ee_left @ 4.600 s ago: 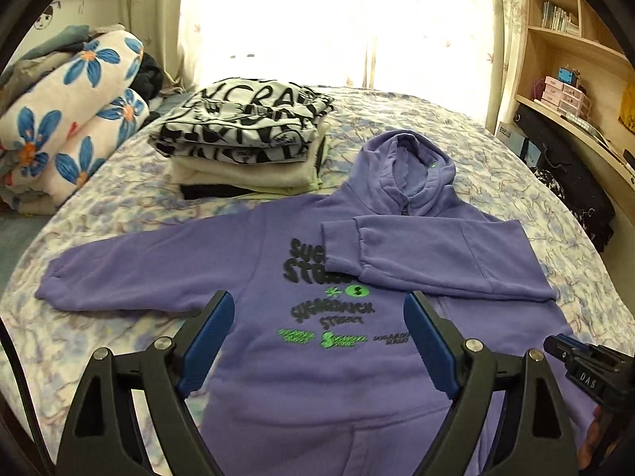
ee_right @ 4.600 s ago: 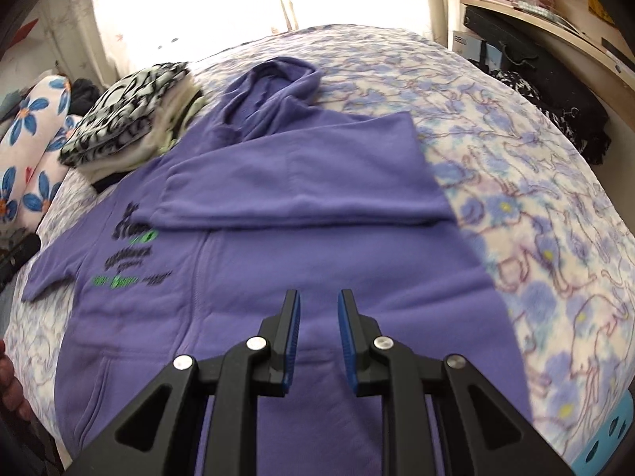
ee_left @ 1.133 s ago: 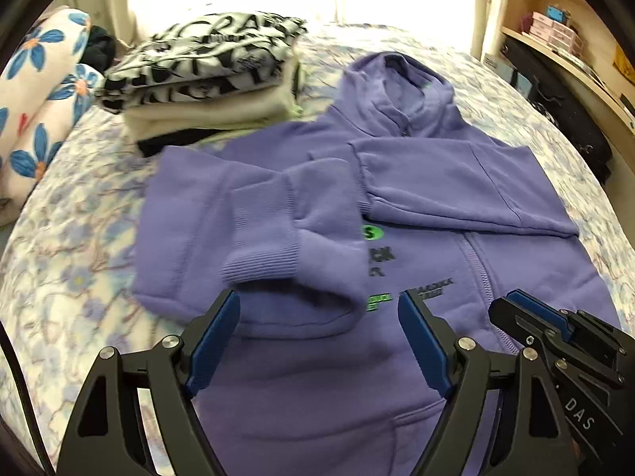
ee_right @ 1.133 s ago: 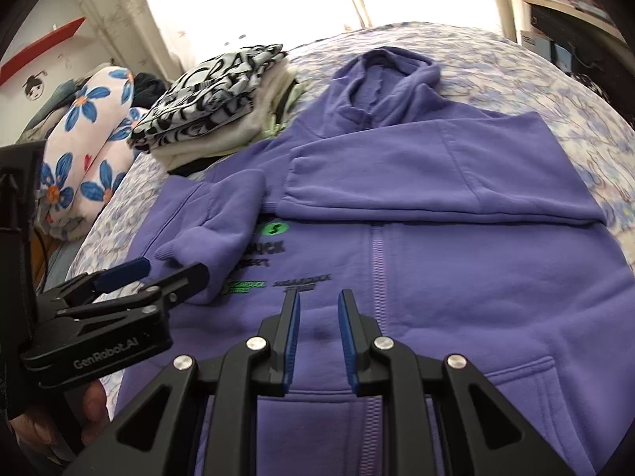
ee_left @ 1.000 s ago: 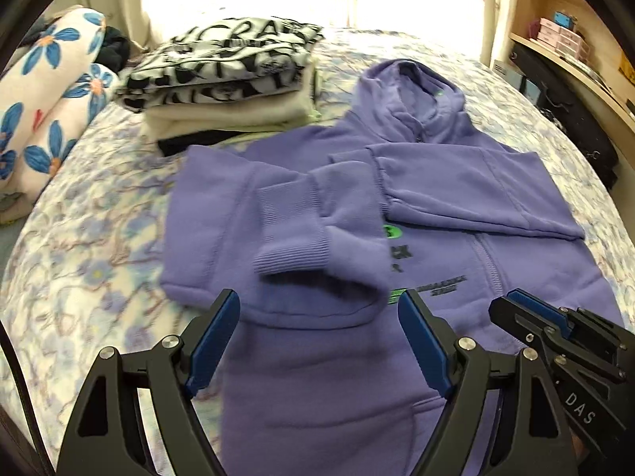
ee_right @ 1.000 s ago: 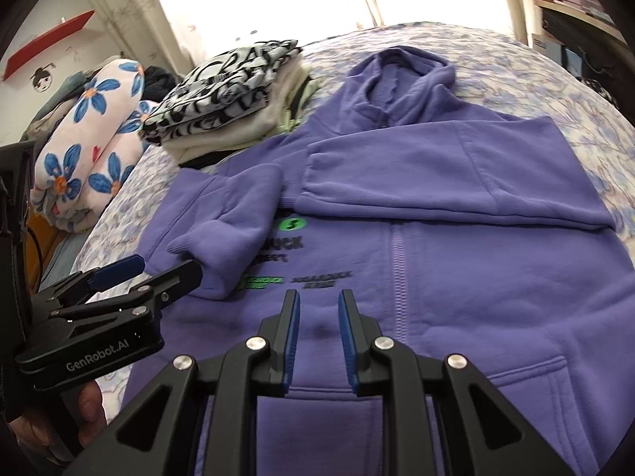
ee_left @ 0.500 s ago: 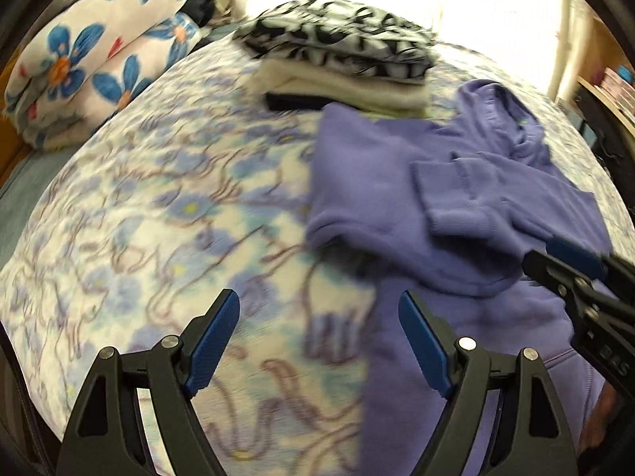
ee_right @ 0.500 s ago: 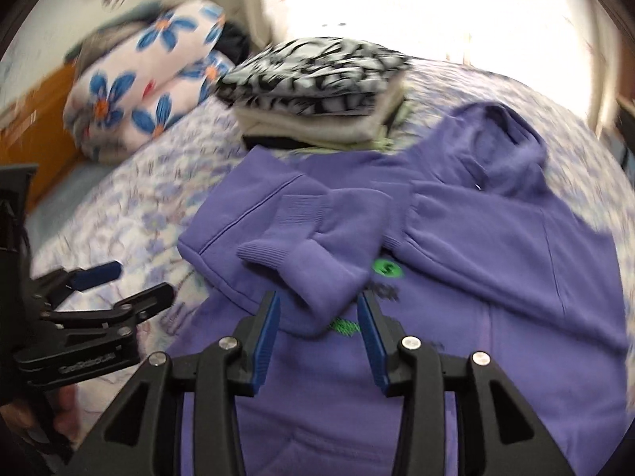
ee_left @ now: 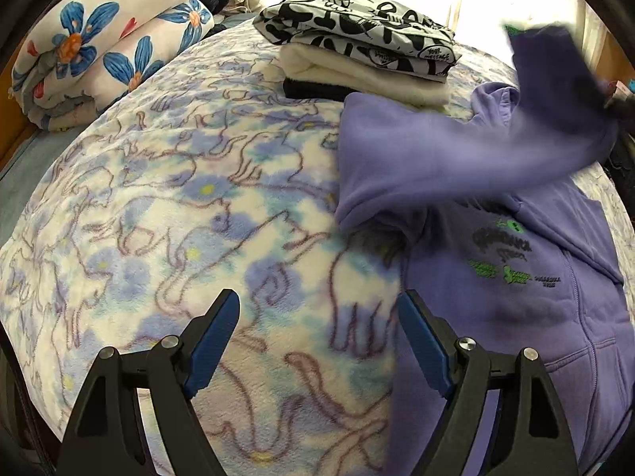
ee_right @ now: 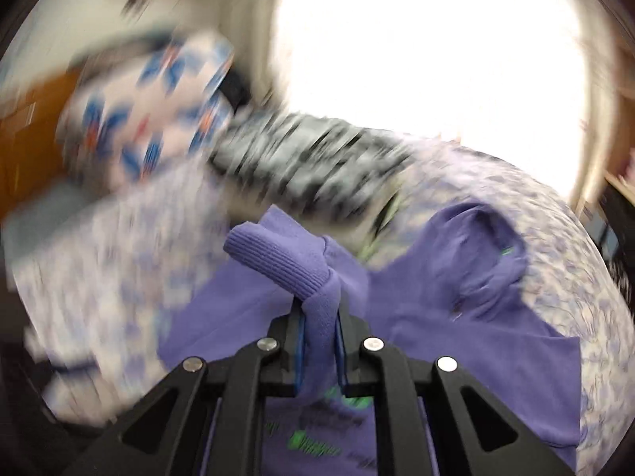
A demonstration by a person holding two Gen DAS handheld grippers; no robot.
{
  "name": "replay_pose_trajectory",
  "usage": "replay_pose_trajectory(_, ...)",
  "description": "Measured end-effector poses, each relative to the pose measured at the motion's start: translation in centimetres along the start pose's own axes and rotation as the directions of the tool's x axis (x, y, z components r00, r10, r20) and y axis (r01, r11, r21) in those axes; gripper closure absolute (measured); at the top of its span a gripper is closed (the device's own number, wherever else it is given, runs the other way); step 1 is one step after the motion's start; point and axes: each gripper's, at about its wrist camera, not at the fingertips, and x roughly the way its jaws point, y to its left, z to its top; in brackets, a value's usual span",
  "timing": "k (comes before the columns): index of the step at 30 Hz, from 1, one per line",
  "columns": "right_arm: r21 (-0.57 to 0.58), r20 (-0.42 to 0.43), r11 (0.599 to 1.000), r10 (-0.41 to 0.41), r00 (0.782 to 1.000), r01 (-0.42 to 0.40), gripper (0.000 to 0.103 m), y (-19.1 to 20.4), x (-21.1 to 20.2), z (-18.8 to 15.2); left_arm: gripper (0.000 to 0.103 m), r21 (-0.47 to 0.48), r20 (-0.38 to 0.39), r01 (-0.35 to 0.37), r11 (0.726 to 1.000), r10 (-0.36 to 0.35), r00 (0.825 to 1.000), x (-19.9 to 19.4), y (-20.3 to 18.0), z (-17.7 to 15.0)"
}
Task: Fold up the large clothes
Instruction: 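Grasp the folded sleeve's cuff with the right tool and straighten it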
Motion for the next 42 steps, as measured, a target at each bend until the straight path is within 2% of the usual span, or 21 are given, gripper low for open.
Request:
replay_pose_trajectory(2,0.08,0.016,0.995,-0.054,0.998,0.053,0.092,-3.5,-0.8,0.3,0.022,0.006,0.006,0.016,1.0,-0.016,1.0,-0.1,-0.6,0.1)
replay_pose_trajectory(4,0.135,-0.027,0.98,-0.146,0.989,0.148,0.09,-7.6,-0.7,-1.0,0.022,0.025,0.011,0.028,0.999,-0.029,1.0,-0.2,-1.3,0.1)
replay_pose_trajectory(5,0.161,-0.064,0.971,-0.166,0.984,0.174,0.09,-9.3,-0.5,-2.0,0.022,0.039,0.012,0.032,0.999,-0.032,0.999,-0.2,-1.7,0.2)
replay_pose_trajectory(8,0.237,-0.275,0.95,-0.135,0.952,0.203,0.084,-14.1,1.4,-6.7,0.022,0.084,0.013,0.052,0.995,-0.053,0.999,0.0,-3.0,0.5)
replay_pose_trajectory(10,0.282,-0.367,0.937,-0.095,0.925,0.208,0.081,-16.5,1.8,-10.0,0.022,0.106,0.007,0.081,0.991,-0.083,0.997,0.3,-3.8,1.3)
replay_pose_trajectory(11,0.299,-0.381,0.933,-0.078,0.921,0.202,0.08,-17.0,1.4,-11.3,0.022,0.109,0.002,0.096,0.989,-0.097,0.995,0.5,-4.1,1.7)
replay_pose_trajectory(13,0.343,-0.387,0.923,-0.032,0.921,0.176,0.074,-18.2,0.6,-12.5,0.022,0.109,-0.011,0.137,0.985,-0.137,0.991,1.2,-4.6,3.0)
replay_pose_trajectory(16,0.422,-0.344,0.899,0.042,0.938,0.115,0.058,-20.3,-0.3,-12.0,0.022,0.112,-0.057,0.206,0.972,-0.201,0.978,3.2,-5.6,5.3)
replay_pose_trajectory(19,0.431,-0.311,0.897,0.043,0.949,0.101,0.058,-21.7,0.0,-10.6,0.022,0.117,-0.103,0.235,0.965,-0.224,0.969,5.8,-6.8,7.3)
replay_pose_trajectory(25,0.449,-0.337,0.882,0.021,0.941,0.141,0.057,-26.1,3.4,-9.4,0.022,0.071,-0.191,0.256,0.964,-0.238,0.952,10.7,-7.5,10.5)
replay_pose_trajectory(31,0.481,-0.391,0.874,0.138,0.91,0.073,0.057,-27.8,7.1,-10.8,0.022,0.116,-0.194,0.286,0.951,-0.26,0.946,13.1,-9.0,12.0)
replay_pose_trajectory(32,0.472,-0.389,0.879,0.138,0.911,0.068,0.057,-27.4,7.2,-10.9,0.028,0.124,-0.186,0.287,0.95,-0.262,0.947,13.2,-9.3,12.1)
replay_pose_trajectory(33,0.454,-0.379,0.889,0.139,0.915,0.053,0.058,-27.0,7.3,-10.8,0.058,0.133,-0.172,0.297,0.946,-0.273,0.946,13.2,-9.6,12.1)
replay_pose_trajectory(34,0.432,-0.371,0.901,0.136,0.919,0.041,0.073,-26.5,7.3,-10.5,0.072,0.143,-0.169,0.305,0.942,-0.28,0.945,13.2,-9.9,12.2)
replay_pose_trajectory(35,0.399,-0.355,0.917,0.128,0.926,0.026,0.087,-25.8,7.1,-9.9,0.077,0.153,-0.159,0.291,0.944,-0.267,0.95,13.1,-10.1,12.3)
replay_pose_trajectory(36,0.373,-0.332,0.928,0.115,0.936,0.018,0.095,-25.2,6.7,-9.1,0.085,0.155,-0.132,0.285,0.946,-0.266,0.955,12.6,-10.1,12.3)
replay_pose_trajectory(39,0.31,-0.208,0.951,0.083,0.975,-0.015,0.096,-23.9,5.1,-6.3,0.086,0.169,-0.049,0.271,0.948,-0.266,0.963,11.4,-10.3,12.3)
replay_pose_trajectory(42,0.273,-0.114,0.962,0.026,0.993,0.006,0.096,-23.5,5.0,-3.9,0.087,0.171,0.02,0.244,0.954,-0.251,0.968,10.6,-10.2,12.1)
